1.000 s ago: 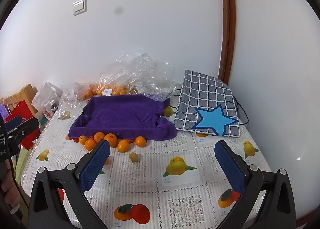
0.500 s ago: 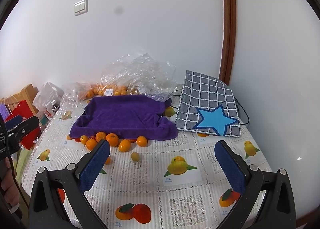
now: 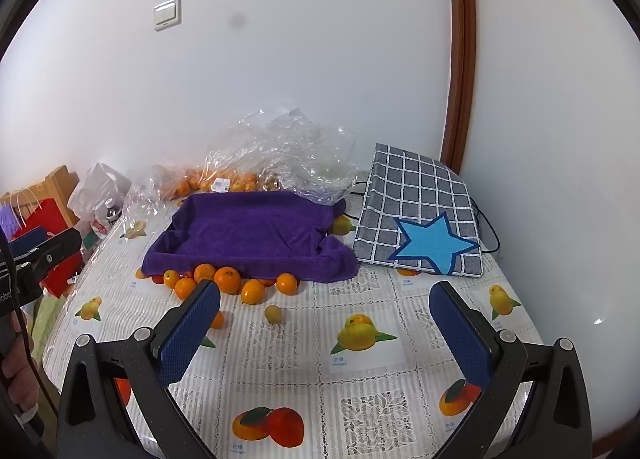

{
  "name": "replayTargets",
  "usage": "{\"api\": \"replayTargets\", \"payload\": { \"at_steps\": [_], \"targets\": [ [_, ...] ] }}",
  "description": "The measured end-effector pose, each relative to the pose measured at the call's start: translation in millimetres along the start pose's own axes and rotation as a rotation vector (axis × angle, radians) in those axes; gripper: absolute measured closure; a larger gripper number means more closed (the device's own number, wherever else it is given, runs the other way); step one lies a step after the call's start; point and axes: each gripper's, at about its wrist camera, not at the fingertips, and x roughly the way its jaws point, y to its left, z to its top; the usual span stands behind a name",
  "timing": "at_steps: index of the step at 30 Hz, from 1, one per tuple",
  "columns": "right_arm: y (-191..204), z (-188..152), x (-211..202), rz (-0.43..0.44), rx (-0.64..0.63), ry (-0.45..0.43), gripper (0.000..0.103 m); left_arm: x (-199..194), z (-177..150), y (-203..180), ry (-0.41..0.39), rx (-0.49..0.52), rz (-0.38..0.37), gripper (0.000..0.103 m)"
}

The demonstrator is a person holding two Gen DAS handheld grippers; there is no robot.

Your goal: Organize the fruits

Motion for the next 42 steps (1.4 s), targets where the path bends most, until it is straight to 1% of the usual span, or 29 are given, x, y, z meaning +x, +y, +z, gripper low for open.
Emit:
{"api": "replayTargets", "payload": {
  "at_steps": [42],
  "targets": [
    [4.9,1.1,-9.6,0.01,-0.019,-0.033,0.0,-1.5,-0.6,0.2,-0.006,-0.002,0.002,0.0]
  ]
}}
